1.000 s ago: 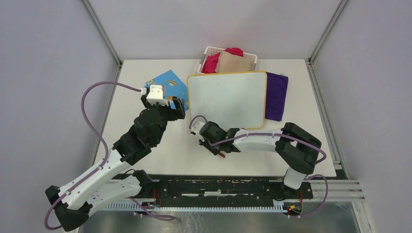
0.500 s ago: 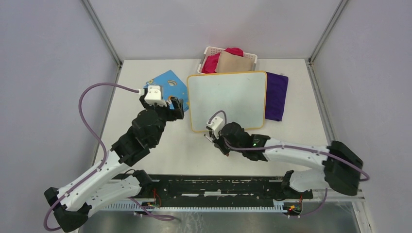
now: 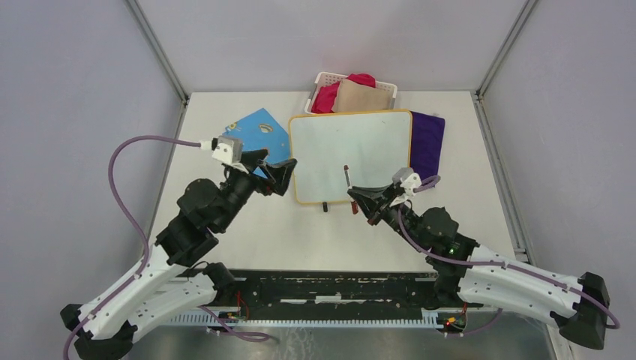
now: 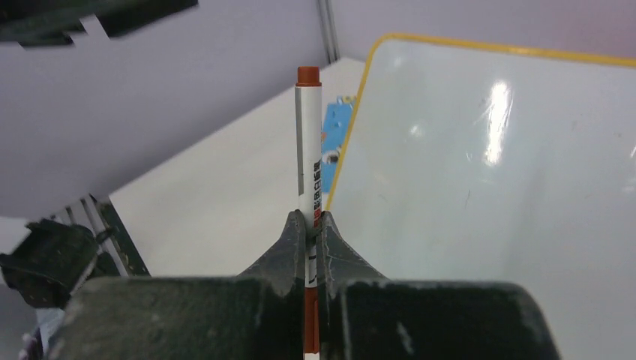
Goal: Write a sentence on the whiteboard
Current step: Open the whiteboard marker at the center of the board.
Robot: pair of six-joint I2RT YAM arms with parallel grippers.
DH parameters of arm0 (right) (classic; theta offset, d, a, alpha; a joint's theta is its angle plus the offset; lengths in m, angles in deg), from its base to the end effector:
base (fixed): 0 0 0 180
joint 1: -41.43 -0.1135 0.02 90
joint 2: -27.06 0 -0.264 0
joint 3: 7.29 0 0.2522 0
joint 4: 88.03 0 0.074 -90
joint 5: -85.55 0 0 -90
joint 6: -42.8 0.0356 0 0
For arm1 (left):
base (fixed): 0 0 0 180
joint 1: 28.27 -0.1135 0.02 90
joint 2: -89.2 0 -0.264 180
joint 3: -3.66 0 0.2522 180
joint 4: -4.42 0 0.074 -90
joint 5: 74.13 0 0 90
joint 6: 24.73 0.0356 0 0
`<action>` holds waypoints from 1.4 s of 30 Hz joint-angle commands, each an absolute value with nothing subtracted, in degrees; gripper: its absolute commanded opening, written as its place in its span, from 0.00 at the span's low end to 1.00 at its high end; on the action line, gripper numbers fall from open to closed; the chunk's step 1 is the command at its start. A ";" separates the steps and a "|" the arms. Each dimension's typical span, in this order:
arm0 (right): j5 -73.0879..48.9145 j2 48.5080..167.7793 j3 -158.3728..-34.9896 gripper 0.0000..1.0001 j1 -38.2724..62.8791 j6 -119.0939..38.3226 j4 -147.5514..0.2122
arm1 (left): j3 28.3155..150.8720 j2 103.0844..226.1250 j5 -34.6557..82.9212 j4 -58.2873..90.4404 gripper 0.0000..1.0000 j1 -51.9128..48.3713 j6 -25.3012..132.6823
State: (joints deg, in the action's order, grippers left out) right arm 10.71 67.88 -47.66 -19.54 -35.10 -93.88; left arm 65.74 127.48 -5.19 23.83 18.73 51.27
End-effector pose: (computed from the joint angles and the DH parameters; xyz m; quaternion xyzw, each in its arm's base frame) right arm 0.0956 0.1531 0.2943 -0.1871 0.6477 0.3651 0.6419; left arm 0.1119 -0.1013 0.3870 0.0612 0.6786 -0.2591 0.6845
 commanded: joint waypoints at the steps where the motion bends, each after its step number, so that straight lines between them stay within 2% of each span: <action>1: 7.93 65.45 -46.88 0.00 -19.41 -34.03 -113.38 | 68.67 129.95 21.99 18.45 0.93 18.88 45.85; 7: 3.36 64.81 -45.66 0.00 -19.40 -32.01 -126.90 | 69.20 135.69 42.19 13.90 0.92 18.86 43.91; 20: -1.95 64.66 -45.74 0.00 -19.39 -24.87 -135.17 | 70.83 143.03 60.59 1.24 0.87 18.93 40.15; 32: -6.20 69.43 -46.37 0.00 -19.39 -19.03 -141.60 | 73.03 146.93 64.12 -1.60 0.82 19.08 38.46; 42: -6.29 70.97 -46.70 0.00 -19.40 -18.04 -143.15 | 73.18 148.39 66.30 -1.60 0.68 19.58 38.82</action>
State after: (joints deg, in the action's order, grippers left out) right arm -5.05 70.81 -45.21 -19.52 -19.41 -138.73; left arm 71.09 148.05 64.06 1.08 19.13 40.58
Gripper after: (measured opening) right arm 0.023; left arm 0.702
